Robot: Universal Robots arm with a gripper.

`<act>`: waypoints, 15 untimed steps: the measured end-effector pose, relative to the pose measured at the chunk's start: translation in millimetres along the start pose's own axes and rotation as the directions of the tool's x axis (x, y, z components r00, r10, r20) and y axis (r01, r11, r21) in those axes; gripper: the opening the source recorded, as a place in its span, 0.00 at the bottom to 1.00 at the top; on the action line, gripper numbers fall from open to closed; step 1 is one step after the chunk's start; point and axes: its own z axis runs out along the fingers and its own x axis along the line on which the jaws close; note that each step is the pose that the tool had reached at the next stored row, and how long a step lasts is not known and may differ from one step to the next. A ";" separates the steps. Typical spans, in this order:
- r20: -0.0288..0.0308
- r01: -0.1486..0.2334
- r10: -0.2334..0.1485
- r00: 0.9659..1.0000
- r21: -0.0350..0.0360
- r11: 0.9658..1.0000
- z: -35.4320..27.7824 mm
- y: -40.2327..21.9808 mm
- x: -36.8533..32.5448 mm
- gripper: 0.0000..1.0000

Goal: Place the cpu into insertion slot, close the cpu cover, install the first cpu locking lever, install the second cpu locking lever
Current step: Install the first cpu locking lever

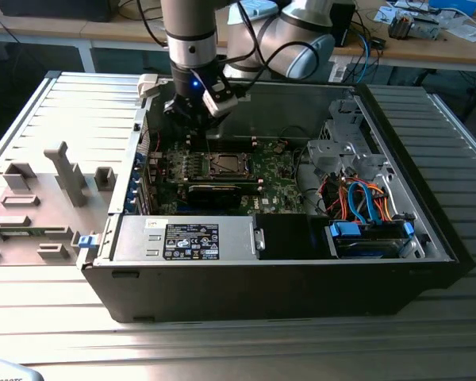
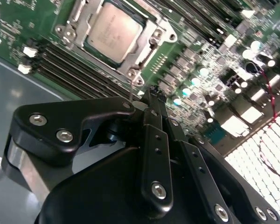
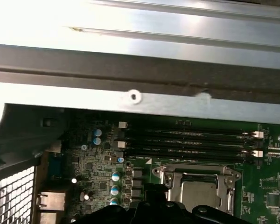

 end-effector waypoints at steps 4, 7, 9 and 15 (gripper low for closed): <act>0.004 0.000 0.000 1.000 0.004 1.000 -0.7 1.7 5.1 0.11; 0.004 0.001 -0.001 1.000 0.011 1.000 -4.5 6.0 5.2 0.11; 0.005 0.001 -0.001 1.000 0.011 1.000 -8.1 7.8 5.2 0.11; 0.005 0.001 -0.001 1.000 0.011 1.000 -17.5 12.9 4.5 0.11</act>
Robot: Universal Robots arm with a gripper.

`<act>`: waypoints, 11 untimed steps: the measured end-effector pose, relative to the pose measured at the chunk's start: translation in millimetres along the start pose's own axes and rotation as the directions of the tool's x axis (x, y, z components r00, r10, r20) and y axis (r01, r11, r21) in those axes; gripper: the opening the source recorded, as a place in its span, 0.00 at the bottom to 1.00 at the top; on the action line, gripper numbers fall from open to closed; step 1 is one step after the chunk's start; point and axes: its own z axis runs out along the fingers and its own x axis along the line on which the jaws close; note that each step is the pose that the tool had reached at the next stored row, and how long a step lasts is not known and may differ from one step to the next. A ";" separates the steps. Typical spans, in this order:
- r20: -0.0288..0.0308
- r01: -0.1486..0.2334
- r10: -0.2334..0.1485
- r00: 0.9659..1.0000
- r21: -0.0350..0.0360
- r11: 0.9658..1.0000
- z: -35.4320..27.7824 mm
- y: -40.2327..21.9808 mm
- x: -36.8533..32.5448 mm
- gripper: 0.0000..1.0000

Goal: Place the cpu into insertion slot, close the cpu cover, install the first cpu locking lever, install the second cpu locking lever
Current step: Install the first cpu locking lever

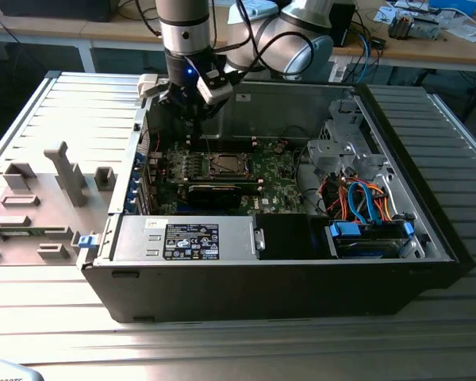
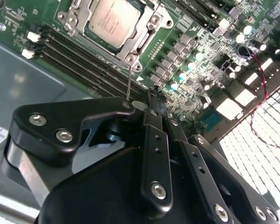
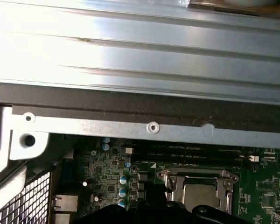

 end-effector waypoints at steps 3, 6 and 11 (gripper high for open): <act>0.000 0.000 0.000 1.000 0.000 1.000 -1.5 5.1 -0.5 0.11; 0.000 0.000 0.000 1.000 0.000 1.000 -2.1 9.4 -0.8 0.11; 0.000 0.000 0.000 1.000 0.000 1.000 -2.0 9.5 -1.1 0.11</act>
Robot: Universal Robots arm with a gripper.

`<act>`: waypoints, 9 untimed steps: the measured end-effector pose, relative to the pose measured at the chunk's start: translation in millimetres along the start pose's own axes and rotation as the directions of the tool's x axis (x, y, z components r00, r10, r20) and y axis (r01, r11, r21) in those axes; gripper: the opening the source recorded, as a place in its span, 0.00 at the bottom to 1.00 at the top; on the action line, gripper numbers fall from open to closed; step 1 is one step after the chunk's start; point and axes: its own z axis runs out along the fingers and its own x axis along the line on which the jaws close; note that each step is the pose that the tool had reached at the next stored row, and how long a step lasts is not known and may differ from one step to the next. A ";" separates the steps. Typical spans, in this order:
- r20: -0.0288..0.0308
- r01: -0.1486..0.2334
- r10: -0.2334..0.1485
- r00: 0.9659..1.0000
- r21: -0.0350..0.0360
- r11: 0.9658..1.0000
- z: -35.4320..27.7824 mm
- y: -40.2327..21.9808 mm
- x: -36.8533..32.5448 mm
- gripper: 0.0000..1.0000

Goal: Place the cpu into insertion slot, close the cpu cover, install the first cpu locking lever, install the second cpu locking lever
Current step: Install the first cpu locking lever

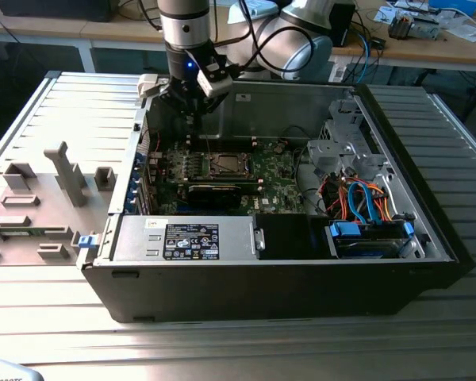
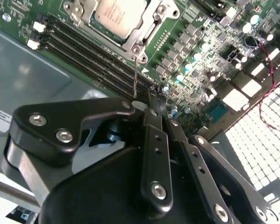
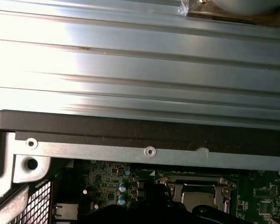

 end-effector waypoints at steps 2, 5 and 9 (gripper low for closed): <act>0.000 0.000 0.000 1.000 0.000 1.000 0.2 -0.2 -2.3 0.11; 0.000 0.000 0.000 1.000 0.000 1.000 0.8 -0.7 -8.9 0.11; -0.001 0.000 0.000 1.000 0.000 1.000 1.8 -1.6 -20.6 0.11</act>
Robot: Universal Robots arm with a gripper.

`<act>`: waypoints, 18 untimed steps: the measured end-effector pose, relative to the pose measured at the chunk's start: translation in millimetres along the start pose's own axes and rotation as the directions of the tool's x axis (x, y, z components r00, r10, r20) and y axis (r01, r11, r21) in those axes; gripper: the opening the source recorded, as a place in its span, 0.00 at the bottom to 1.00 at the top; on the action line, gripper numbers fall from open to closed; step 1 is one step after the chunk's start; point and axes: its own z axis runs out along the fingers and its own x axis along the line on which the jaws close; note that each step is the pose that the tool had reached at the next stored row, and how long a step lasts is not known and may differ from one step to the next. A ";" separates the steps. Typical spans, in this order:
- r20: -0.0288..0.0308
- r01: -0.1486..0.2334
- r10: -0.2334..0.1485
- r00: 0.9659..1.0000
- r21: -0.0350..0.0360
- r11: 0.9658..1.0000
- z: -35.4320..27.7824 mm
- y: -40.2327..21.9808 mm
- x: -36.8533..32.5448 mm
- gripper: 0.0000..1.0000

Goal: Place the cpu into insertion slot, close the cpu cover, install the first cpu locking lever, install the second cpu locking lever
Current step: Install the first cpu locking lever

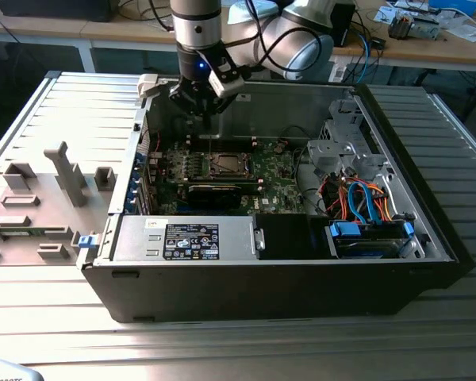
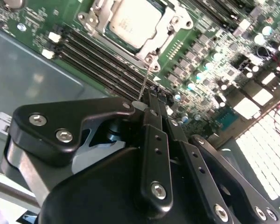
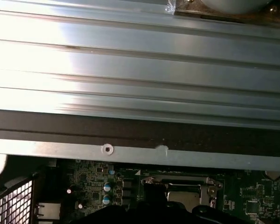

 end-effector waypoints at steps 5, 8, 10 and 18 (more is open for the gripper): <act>-0.001 0.000 0.000 1.000 0.000 1.000 0.9 -0.8 -11.2 0.11; -0.001 0.000 0.000 1.000 0.000 1.000 0.9 -0.9 -11.9 0.11; -0.001 -0.001 0.001 1.000 0.004 1.000 1.6 -0.8 -12.1 0.11; -0.002 -0.048 0.048 0.999 0.016 0.999 10.8 -1.0 -11.6 0.11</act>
